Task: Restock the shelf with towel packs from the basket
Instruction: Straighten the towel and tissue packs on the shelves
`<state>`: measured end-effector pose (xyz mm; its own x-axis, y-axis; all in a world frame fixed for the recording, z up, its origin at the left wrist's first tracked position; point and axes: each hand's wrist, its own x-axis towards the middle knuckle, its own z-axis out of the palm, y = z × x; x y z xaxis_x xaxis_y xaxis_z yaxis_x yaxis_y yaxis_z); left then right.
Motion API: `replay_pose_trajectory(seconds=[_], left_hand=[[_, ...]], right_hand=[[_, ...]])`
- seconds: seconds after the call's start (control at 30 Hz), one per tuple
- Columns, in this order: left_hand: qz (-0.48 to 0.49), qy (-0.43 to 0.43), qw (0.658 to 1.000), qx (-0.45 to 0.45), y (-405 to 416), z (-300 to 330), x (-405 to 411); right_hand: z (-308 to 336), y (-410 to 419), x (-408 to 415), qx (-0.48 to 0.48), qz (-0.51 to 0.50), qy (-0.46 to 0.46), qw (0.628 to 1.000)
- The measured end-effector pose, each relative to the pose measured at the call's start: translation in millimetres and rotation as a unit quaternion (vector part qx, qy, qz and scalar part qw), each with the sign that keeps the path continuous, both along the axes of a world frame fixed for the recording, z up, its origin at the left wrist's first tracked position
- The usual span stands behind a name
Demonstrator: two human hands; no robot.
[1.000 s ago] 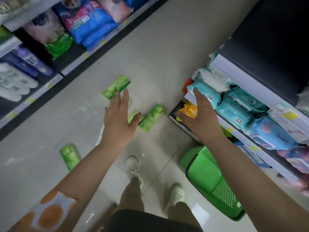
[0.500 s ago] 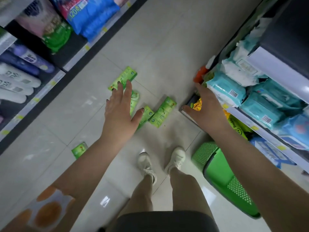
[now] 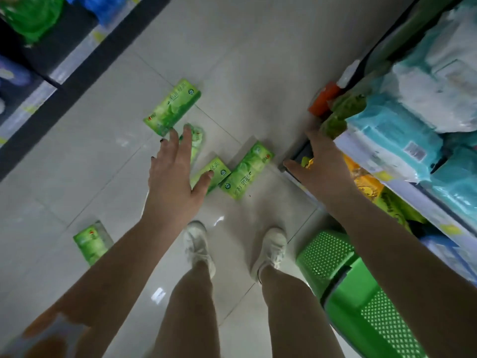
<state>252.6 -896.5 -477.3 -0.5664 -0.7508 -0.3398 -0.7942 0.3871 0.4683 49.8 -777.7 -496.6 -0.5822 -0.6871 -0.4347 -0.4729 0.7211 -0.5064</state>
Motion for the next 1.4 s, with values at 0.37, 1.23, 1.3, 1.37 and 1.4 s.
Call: replay_pose_trajectory(seconds=[0.37, 1.23, 1.3, 1.37, 1.4], left_hand=[[-0.077, 0.008, 0.997, 0.014, -27.9, -220.1, -32.2], [-0.112, 0.154, 0.98, 0.058, -11.4, -498.3, -21.5], [-0.128, 0.141, 0.98, 0.058, -1.3, -504.2, -17.3], [-0.14, 0.126, 0.98, 0.055, 8.3, -510.4, -12.0], [-0.146, 0.117, 0.981, 0.048, 12.9, -513.1, -8.5]], right_hand=[[-215.3, -36.4, -11.8, 0.001, 0.01, 0.007, 1.0], [-492.8, -76.2, -52.1, 0.086, 0.128, 0.075, 0.985], [-498.3, -77.0, -49.9, 0.088, 0.128, 0.079, 0.985], [-502.2, -77.9, -48.1, 0.092, 0.134, 0.088, 0.983], [-503.1, -78.2, -48.2, 0.096, 0.135, 0.09, 0.982]])
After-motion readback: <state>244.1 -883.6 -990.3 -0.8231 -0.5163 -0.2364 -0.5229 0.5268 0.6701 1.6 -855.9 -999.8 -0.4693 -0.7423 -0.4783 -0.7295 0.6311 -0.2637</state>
